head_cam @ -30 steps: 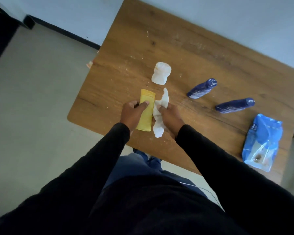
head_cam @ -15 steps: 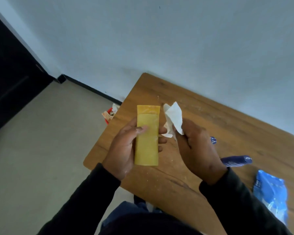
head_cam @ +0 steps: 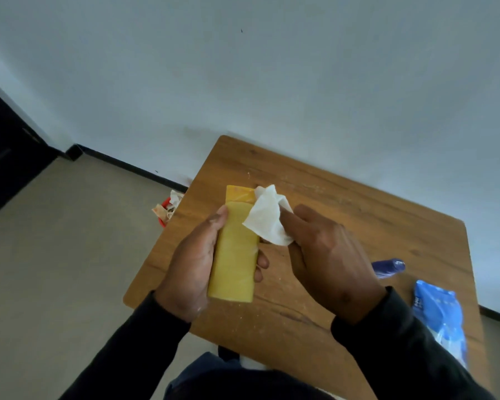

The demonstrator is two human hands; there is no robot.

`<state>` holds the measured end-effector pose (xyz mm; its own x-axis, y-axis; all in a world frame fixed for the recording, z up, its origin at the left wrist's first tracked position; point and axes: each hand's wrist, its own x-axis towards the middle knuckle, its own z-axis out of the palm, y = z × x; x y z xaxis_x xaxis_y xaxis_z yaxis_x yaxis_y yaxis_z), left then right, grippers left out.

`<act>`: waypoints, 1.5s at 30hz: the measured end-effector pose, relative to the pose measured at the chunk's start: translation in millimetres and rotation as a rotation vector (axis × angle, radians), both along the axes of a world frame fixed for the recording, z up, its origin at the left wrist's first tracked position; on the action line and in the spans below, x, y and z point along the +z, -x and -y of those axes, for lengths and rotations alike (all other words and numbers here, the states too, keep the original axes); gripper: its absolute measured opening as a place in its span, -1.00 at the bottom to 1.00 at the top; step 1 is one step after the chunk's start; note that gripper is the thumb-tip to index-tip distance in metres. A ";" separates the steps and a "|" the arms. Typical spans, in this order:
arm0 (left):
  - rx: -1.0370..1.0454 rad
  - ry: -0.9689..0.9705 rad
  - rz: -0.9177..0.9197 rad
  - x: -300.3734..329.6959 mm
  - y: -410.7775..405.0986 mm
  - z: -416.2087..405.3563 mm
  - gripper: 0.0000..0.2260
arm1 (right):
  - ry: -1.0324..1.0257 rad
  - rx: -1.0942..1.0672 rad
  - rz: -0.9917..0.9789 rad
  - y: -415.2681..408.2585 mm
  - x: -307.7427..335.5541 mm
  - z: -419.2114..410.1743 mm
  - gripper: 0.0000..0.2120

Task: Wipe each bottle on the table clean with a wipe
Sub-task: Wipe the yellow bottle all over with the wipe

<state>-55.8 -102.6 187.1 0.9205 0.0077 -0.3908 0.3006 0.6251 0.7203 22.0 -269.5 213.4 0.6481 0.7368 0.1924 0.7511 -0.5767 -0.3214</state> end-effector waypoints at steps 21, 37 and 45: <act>-0.024 -0.096 0.067 3.7 6.5 6.3 -0.32 | 0.009 0.037 -0.038 16.2 9.5 -3.3 -0.70; -0.074 -0.273 0.095 1.8 11.5 12.0 -0.25 | 0.032 -0.108 0.020 24.4 14.9 -10.8 -0.81; -0.145 -0.078 0.092 6.0 17.4 8.2 -0.22 | 0.050 -0.068 -0.023 32.1 11.6 -9.4 -0.75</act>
